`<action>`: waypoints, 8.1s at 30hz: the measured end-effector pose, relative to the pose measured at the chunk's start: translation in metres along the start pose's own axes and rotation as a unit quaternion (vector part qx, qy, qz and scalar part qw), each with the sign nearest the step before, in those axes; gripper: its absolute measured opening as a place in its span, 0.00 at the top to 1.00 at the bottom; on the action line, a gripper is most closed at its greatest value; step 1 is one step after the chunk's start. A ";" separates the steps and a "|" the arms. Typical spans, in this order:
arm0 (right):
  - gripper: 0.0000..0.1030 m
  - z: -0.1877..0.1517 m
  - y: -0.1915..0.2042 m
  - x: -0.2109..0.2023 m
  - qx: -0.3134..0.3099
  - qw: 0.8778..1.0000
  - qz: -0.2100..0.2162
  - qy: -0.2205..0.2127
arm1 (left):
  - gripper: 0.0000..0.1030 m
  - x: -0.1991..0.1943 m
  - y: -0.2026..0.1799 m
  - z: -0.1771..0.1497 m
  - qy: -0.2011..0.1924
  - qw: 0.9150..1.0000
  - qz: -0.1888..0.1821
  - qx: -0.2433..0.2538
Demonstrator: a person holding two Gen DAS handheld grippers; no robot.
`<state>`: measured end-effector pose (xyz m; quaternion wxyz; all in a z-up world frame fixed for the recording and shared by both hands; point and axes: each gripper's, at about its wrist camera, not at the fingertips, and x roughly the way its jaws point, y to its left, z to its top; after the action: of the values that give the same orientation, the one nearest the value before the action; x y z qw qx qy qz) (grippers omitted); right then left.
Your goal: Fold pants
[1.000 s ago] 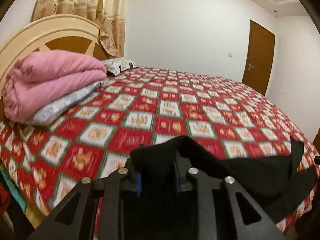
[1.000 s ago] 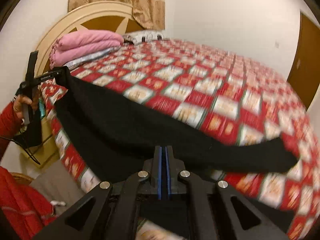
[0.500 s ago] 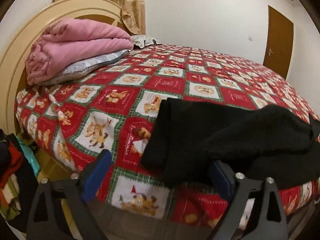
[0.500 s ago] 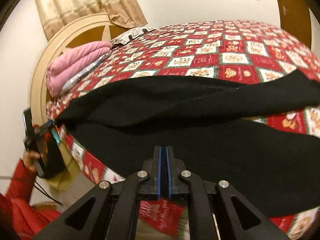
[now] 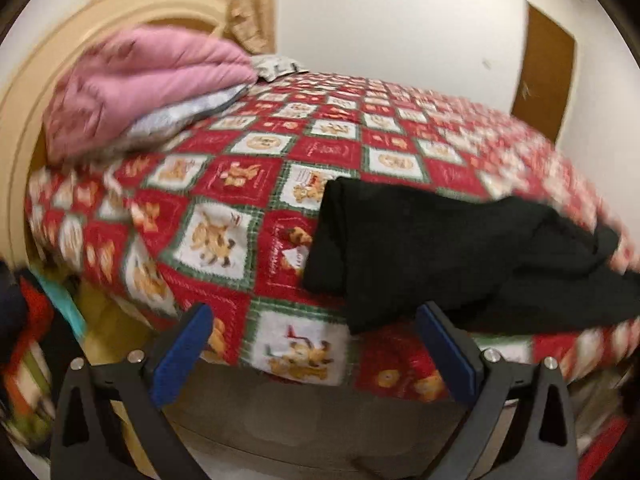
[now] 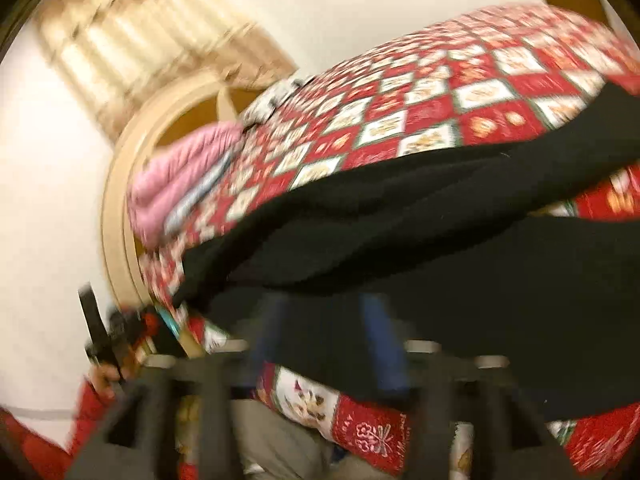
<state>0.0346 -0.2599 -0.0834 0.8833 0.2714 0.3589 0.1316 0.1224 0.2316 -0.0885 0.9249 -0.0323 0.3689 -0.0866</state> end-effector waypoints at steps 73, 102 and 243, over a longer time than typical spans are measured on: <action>0.89 -0.001 0.001 -0.015 0.035 0.987 -0.152 -0.044 | 0.81 0.038 -0.019 0.046 -0.012 0.990 -0.043 -0.134; 0.47 0.060 0.094 0.131 -0.135 0.989 -0.013 0.052 | 0.15 0.083 -0.124 0.031 -0.008 0.997 0.072 0.021; 0.95 0.060 -0.266 -0.198 0.111 0.942 -0.314 -0.043 | 0.00 0.081 -0.171 0.021 0.000 0.985 0.174 0.014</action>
<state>-0.0531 -0.5851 -0.0892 0.8584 0.2465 0.4003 -0.2053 0.1716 0.0489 -0.1070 0.9261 0.0454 0.3678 0.0702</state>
